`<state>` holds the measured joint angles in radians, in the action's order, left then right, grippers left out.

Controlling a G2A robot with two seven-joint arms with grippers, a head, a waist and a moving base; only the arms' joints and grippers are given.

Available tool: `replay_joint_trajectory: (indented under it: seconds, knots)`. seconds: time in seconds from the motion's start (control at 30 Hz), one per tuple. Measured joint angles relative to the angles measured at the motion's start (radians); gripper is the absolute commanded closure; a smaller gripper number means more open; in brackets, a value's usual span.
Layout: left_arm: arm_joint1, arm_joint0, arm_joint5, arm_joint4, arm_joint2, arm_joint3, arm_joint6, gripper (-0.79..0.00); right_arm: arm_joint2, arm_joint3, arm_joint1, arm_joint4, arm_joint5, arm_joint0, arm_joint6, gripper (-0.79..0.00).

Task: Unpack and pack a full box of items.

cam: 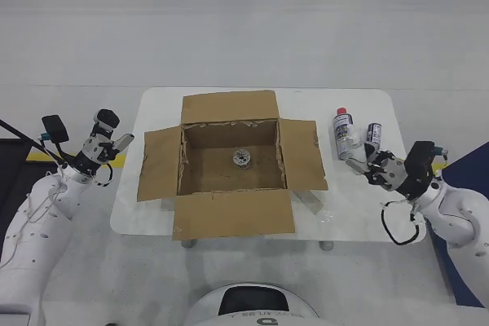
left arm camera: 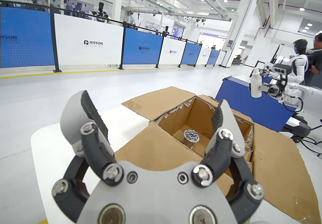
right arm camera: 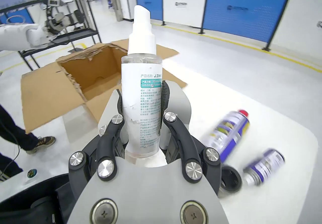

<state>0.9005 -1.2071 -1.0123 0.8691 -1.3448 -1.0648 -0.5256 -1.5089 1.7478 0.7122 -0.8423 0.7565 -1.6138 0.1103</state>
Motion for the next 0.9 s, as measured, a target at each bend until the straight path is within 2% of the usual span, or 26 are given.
replay_joint_trajectory:
  seconds: [0.23,0.47,0.6,0.7,0.9]
  knots:
    - [0.0,0.0,0.0,0.0,0.0,0.0,0.0,-0.785,0.268,0.101,0.047,0.062,-0.112,0.256,-0.284,0.0]
    - [0.0,0.0,0.0,0.0,0.0,0.0,0.0,-0.785,0.519,0.065,0.118,0.098,-0.179,0.516,-0.475,0.0]
    - [0.0,0.0,0.0,0.0,0.0,0.0,0.0,-0.785,0.695,-0.029,0.188,0.142,-0.234,0.683,-0.568,0.0]
    - [0.0,0.0,0.0,0.0,0.0,0.0,0.0,-0.785,0.813,-0.118,0.245,0.109,-0.278,0.79,-0.606,0.0]
    - [0.0,0.0,0.0,0.0,0.0,0.0,0.0,-0.785,1.013,-0.304,0.364,0.035,-0.354,0.937,-0.685,0.0]
